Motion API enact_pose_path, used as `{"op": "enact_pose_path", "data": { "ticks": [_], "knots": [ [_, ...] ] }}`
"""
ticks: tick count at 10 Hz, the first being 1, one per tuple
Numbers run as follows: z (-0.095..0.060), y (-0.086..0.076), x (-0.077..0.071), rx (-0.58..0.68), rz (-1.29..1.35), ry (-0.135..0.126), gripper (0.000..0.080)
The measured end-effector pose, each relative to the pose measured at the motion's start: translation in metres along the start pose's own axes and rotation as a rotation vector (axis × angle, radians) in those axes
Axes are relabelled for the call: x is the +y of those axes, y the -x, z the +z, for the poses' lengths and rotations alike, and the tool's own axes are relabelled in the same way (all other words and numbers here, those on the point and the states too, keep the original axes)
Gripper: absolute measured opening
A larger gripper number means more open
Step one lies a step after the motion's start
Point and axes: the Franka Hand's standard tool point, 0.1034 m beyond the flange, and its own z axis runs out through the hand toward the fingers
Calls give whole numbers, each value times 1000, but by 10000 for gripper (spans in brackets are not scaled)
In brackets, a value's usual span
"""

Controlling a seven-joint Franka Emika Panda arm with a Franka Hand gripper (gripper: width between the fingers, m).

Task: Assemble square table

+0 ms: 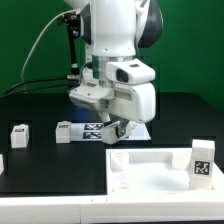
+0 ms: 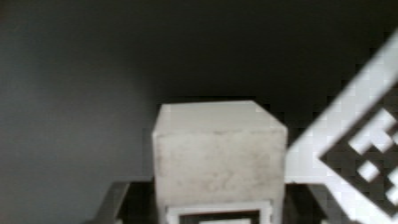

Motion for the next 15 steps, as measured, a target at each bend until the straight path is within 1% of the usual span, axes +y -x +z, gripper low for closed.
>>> {"op": "enact_pose_path", "data": {
  "ticks": [1, 2, 4, 5, 6, 8, 9, 10, 11, 13, 14, 15],
  "knots": [
    [4, -1, 3, 0, -57, -5, 284],
    [4, -1, 7, -7, -108, -7, 284],
    [4, -1, 7, -12, -149, -10, 284],
    [4, -1, 6, -12, -134, -11, 359],
    [4, -1, 6, -12, -110, -11, 359],
    [3, 0, 6, -14, -87, -12, 621],
    [-7, -1, 10, -23, 40, -25, 621],
    [-25, 3, 19, -51, 155, -9, 641],
    [-35, 8, 24, -68, 250, 11, 641],
    [-40, 8, 34, -74, 500, 38, 649],
    [-41, 4, 41, -72, 688, 65, 649],
    [-38, -6, 41, -63, 827, 65, 649]
  ]
}}
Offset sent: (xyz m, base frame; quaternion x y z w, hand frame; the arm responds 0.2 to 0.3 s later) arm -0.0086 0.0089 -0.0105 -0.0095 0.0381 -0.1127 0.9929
